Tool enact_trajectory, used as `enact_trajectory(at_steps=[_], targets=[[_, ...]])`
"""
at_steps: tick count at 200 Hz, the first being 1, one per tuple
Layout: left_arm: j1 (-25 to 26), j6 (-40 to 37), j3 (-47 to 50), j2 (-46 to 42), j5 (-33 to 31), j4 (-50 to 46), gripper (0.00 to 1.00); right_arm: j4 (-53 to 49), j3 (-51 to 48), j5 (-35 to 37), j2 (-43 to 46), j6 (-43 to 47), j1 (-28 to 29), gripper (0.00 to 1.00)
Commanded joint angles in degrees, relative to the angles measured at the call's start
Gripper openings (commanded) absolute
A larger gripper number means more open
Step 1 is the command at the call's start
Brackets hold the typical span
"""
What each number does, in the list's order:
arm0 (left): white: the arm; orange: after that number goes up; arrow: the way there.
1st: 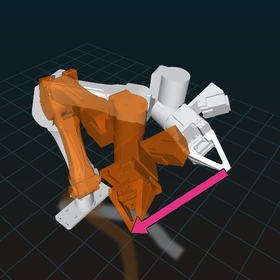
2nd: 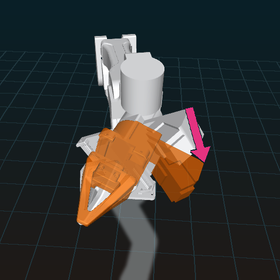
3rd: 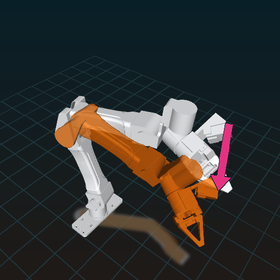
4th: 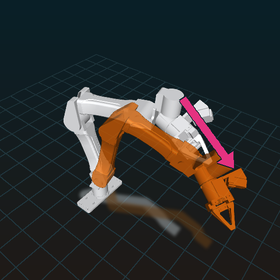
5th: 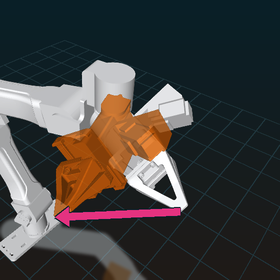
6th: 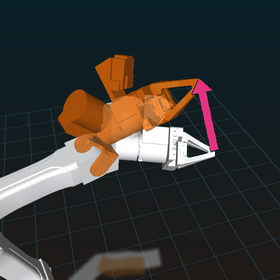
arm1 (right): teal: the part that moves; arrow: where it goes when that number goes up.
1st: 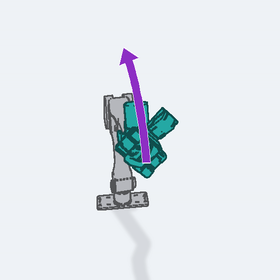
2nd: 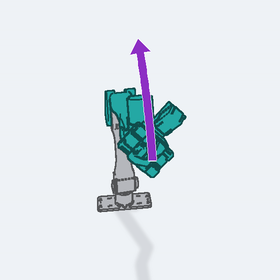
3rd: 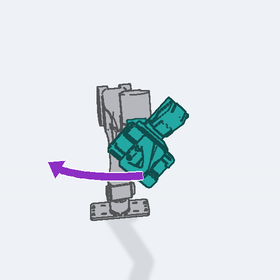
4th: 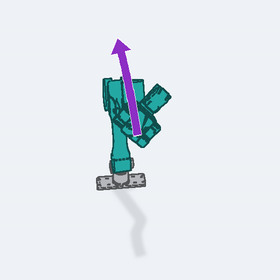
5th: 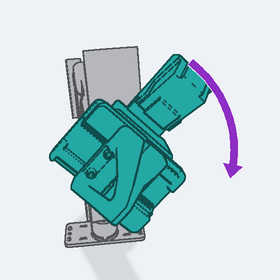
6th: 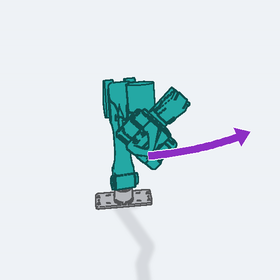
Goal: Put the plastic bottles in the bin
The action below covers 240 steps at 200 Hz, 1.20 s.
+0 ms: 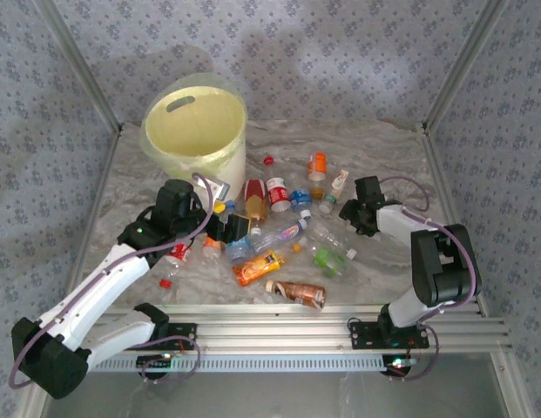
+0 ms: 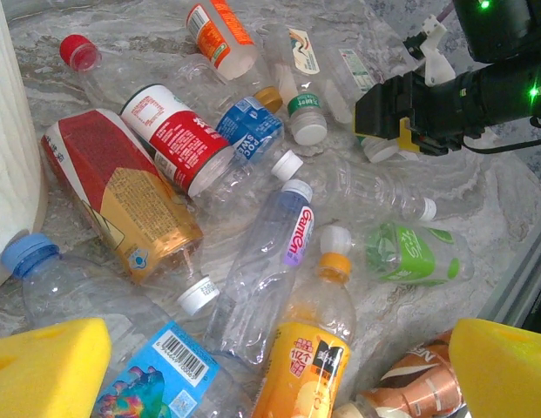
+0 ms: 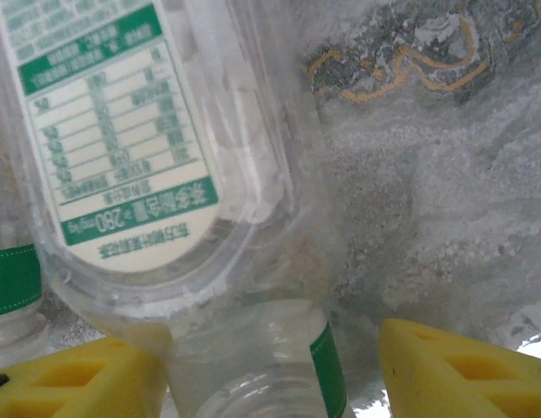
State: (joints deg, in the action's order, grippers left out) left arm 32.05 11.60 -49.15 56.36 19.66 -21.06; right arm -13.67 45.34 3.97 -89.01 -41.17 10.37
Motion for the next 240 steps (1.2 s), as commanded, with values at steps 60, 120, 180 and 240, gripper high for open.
enact_trajectory(at_steps=[60, 120, 180, 240], targets=[[0.4, 0.6, -1.3, -0.2, -0.4, -0.1, 1.0, -4.2, -1.1, 1.4, 3.4, 3.3, 0.9, 0.63], [0.4, 2.2, -1.4, 0.0, -0.8, -0.1, 1.0, -4.6, 1.7, -0.1, 0.9, 7.6, 0.9, 0.58], [0.4, 9.1, -2.2, 2.2, 1.7, 1.5, 1.0, -3.8, 2.7, -1.7, 0.0, 11.5, 0.7, 0.43], [1.5, 23.0, -5.4, 7.0, 3.6, 5.0, 1.0, -6.5, 2.2, 2.9, 11.2, 17.8, 4.7, 0.38]])
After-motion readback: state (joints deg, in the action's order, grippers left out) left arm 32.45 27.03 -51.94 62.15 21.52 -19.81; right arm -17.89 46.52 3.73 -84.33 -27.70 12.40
